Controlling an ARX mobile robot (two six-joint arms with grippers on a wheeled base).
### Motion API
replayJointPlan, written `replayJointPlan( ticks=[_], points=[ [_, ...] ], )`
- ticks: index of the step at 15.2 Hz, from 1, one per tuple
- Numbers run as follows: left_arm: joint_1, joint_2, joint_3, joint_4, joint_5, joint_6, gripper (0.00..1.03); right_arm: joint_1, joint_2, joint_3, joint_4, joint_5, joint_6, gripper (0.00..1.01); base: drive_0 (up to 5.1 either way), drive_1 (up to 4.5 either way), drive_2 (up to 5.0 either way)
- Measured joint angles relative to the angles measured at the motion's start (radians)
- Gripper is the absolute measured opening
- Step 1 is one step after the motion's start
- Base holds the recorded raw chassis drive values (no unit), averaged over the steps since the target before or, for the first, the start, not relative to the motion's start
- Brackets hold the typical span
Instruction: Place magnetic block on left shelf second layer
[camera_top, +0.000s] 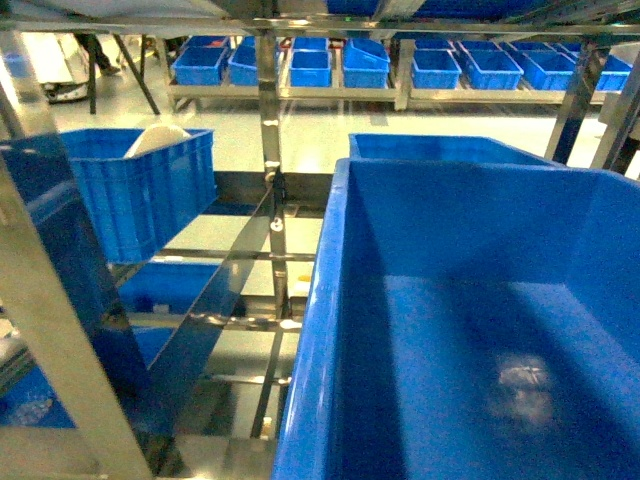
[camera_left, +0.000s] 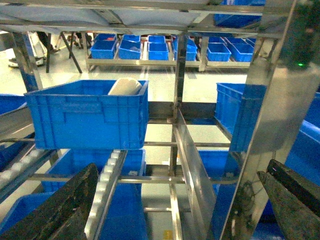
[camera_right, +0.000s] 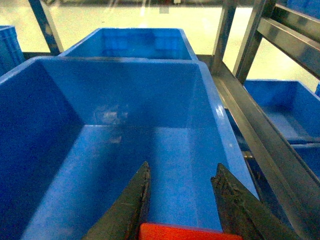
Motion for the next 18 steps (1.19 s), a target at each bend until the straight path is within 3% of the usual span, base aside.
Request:
replayJointPlan(
  ticks=[10, 14, 18],
  points=[
    [0.0, 0.0, 0.0, 0.0, 0.001, 0.0, 0.98, 0.002, 0.001, 0.0, -0.005, -0.001, 0.001, 0.33, 0.0, 0.39, -0.4],
    [0.0, 0.0, 0.0, 0.0, 0.001, 0.0, 0.98, 0.11, 0.211, 0.032, 0.022, -0.034, 0.118, 0.33, 0.0, 0.0, 0.0],
    [0.0, 0.0, 0.0, 0.0, 0.001, 0.0, 0.98, 0.175, 0.488, 0.106, 0.161, -0.014, 0.157, 0.33, 0.0, 0.0, 0.0]
  ],
)
